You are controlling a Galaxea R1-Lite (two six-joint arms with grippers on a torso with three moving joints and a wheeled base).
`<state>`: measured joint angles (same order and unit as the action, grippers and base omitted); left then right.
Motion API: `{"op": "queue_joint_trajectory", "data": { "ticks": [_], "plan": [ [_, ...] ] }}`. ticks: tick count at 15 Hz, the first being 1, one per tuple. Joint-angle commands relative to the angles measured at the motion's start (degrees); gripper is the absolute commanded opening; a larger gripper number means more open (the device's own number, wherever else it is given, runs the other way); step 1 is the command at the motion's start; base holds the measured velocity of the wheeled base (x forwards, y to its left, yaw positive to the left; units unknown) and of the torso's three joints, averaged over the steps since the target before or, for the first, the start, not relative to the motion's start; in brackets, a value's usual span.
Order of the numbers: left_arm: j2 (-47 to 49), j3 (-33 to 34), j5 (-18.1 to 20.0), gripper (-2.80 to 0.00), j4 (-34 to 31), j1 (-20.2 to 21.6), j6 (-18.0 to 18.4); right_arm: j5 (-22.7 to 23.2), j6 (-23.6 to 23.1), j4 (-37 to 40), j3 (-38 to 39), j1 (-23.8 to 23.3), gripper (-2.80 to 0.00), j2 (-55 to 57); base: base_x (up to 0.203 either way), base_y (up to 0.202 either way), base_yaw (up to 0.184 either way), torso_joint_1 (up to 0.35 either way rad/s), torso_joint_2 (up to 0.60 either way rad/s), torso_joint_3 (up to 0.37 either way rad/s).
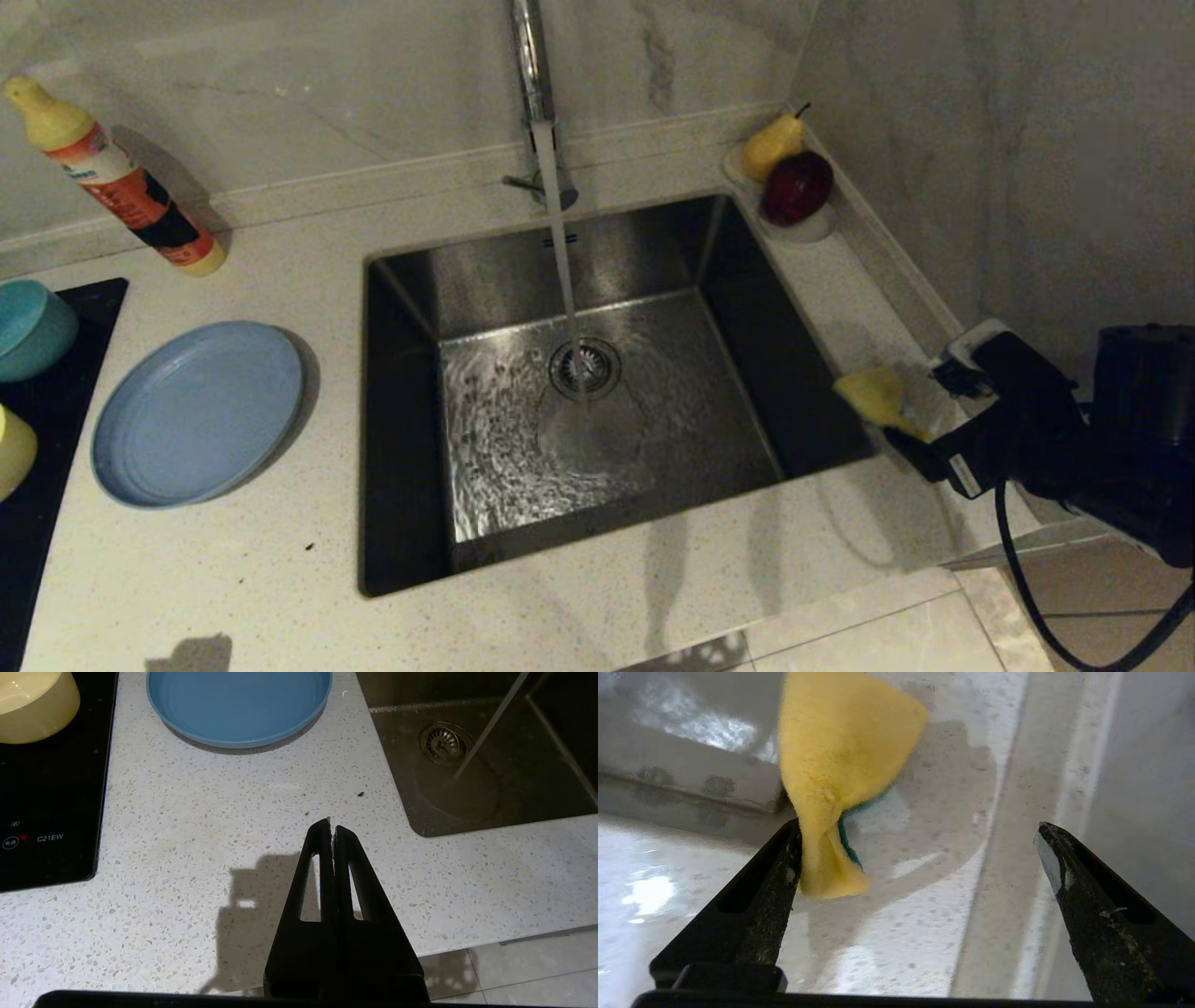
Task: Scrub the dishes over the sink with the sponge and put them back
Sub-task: Put down the sponge
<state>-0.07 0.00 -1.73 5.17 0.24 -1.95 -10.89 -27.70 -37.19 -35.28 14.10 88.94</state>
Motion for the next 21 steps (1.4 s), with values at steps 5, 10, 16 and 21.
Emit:
{"op": "queue_joint_trajectory", "data": {
  "ticks": [5,10,16,21],
  "plan": [
    [0.1,2.1,0.0,-2.80,0.1,0.0,-0.1,-0.1,-0.2,-0.5,-2.2,-1.7,0.00,1.2,0.000,0.000,0.000,0.000,0.00,0.000],
    [0.1,2.1,0.0,-2.80,0.1,0.0,-0.1,2.2,4.2,3.0,-2.9,-1.9,0.00,0.6,0.000,0.000,0.000,0.000,0.00,0.000],
    [0.1,2.1,0.0,-2.80,0.1,0.0,-0.1,6.9,13.2,10.0,-5.1,-3.2,0.00,1.2,0.000,0.000,0.000,0.000,0.00,0.000],
    [0.1,2.1,0.0,-2.80,0.0,0.0,-0.1,7.6,15.1,11.2,-6.7,-4.5,0.00,0.8,0.000,0.000,0.000,0.000,0.00,0.000]
  ]
}}
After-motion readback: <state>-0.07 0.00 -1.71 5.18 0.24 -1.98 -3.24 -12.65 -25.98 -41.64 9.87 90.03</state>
